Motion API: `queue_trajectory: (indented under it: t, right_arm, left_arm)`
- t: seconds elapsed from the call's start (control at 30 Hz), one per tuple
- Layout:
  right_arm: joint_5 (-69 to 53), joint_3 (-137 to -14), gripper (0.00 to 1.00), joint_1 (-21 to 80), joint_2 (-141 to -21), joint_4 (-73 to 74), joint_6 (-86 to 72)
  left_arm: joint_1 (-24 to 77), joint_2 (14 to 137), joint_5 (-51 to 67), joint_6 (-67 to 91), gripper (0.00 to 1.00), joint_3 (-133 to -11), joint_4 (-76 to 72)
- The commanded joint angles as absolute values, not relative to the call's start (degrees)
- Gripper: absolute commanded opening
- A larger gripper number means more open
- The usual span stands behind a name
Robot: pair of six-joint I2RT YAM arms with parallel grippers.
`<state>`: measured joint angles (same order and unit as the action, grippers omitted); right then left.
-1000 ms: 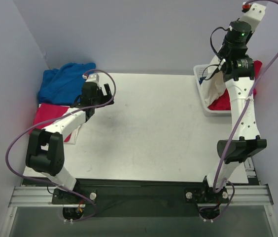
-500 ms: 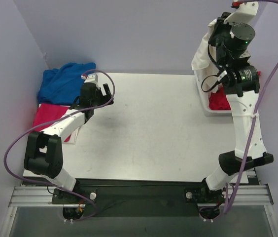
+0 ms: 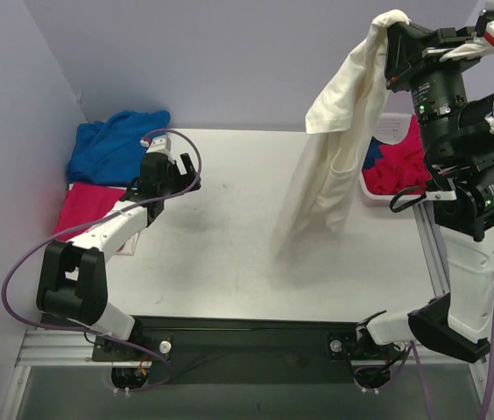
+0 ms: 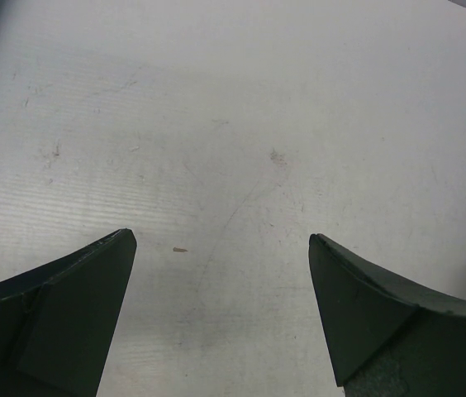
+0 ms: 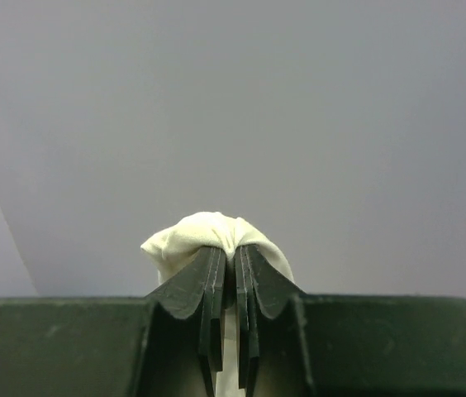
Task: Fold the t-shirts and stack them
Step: Grab crumpled tshirt from bin with the right arm, then move the tshirt to the center of the board
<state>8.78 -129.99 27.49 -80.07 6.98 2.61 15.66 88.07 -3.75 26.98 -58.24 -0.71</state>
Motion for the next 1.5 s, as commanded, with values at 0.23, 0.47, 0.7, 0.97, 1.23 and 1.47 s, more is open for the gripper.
queue_trajectory:
  t: [0.23, 0.47, 0.7, 0.97, 1.23, 1.47]
  right_arm:
    - [20.81, -95.02, 0.00, 27.68, -71.55, -8.76, 5.53]
    - [32.33, -66.40, 0.00, 26.90, -72.94, -17.84, 1.77]
    - [41.30, -58.89, 0.00, 24.26, -79.10, -17.24, -4.56]
    - [42.54, -60.64, 0.00, 16.27, -86.04, -3.96, -18.62]
    - [40.08, -61.52, 0.00, 14.50, -90.17, -0.27, -24.69]
    - [38.14, -60.03, 0.00, 14.06, -90.00, 1.41, -27.51]
  left_arm:
    - [15.47, 83.41, -2.64, 28.92, 0.97, -56.34, -4.66]
    - [17.57, 81.48, -3.16, 29.53, 0.91, -52.30, -5.44]
    - [26.71, 78.76, -0.09, 33.48, 0.59, -45.10, -8.52]
    - [43.93, 74.18, -4.03, 34.63, 0.39, -40.43, -3.88]
    - [61.93, 76.81, -14.66, 39.27, 0.26, -43.85, 7.55]
    - [71.88, 81.82, -18.11, 38.85, 0.65, -48.34, 10.28]
